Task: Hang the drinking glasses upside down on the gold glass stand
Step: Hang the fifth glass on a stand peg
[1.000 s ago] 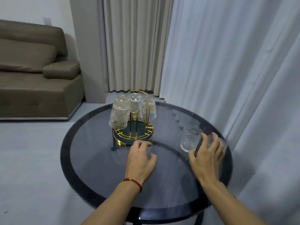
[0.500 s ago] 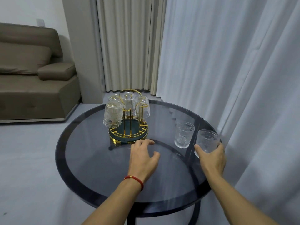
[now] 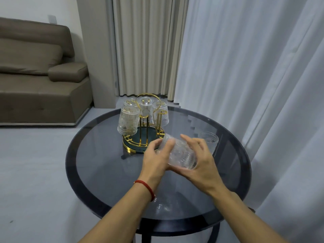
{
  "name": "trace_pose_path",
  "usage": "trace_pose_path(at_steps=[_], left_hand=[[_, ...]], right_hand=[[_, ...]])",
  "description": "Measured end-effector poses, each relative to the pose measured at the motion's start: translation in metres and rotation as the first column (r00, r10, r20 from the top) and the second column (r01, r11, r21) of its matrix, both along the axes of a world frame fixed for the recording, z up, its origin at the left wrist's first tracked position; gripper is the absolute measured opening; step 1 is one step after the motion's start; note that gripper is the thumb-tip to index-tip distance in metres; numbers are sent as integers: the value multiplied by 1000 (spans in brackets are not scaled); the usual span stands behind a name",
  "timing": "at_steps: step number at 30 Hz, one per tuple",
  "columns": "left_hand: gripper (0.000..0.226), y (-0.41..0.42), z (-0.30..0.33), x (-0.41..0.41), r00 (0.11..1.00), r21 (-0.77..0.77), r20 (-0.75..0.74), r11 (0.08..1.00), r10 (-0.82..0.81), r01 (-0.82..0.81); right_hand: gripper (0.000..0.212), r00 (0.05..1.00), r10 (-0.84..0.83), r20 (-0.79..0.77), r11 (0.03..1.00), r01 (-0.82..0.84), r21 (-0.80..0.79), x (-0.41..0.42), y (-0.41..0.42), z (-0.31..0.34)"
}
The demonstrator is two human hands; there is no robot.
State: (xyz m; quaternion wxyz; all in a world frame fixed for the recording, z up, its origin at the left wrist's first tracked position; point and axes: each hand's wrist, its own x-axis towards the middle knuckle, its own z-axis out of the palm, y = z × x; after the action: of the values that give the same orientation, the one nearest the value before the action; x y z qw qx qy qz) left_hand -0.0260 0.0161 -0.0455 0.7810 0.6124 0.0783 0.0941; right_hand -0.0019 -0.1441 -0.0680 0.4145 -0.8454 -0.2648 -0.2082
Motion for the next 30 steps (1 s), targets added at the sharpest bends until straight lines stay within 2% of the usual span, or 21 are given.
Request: trace_pose_path(at_steps=[2,4,7,9,10,12,13,14,16,22,27,30], left_hand=[[45,12,3,2,1000,-161,-9,987,-29,27],[39,21,5,1,997,-222,6,972,-71,71],[34,29,2,4,992,-273,37,953,-124,129],[30,34,-3,9,995,-245,21,965,-93,95],[28,37,-7,12,999,-159,-10,986,-43,41],[22,47,-21,18,996,170,-22,982,92,-87],[21,52,-30,21,992,372,11,921,122,-117],[31,56,-42,25,994,554,33,825,108,-108],[51,60,-58,34,997,738,36,671,66,-71],[66,57,-70,44,999,853,39,521,15,-41],[68,53,-74,44,999,878,-14,479,32,-3],[72,53,-74,44,1000,917,-11,399,29,-1]], right_hand=[[82,969,44,-241,983,1,186,-5,9,7],[68,889,169,-425,943,-20,333,-7,18,8],[72,856,190,-481,911,29,412,-3,30,9],[74,885,74,-460,927,109,359,3,35,13],[72,902,-7,-432,933,162,323,8,37,17],[68,921,-134,-366,912,259,318,18,38,27],[68,926,-174,-335,893,292,342,23,39,35],[67,929,-209,-306,875,317,365,30,40,43],[67,928,-274,-251,854,355,381,45,45,61],[73,926,-349,-143,904,373,209,86,70,99],[67,941,-335,-56,941,337,38,107,92,97],[64,936,-352,-24,936,352,-25,117,98,88]])
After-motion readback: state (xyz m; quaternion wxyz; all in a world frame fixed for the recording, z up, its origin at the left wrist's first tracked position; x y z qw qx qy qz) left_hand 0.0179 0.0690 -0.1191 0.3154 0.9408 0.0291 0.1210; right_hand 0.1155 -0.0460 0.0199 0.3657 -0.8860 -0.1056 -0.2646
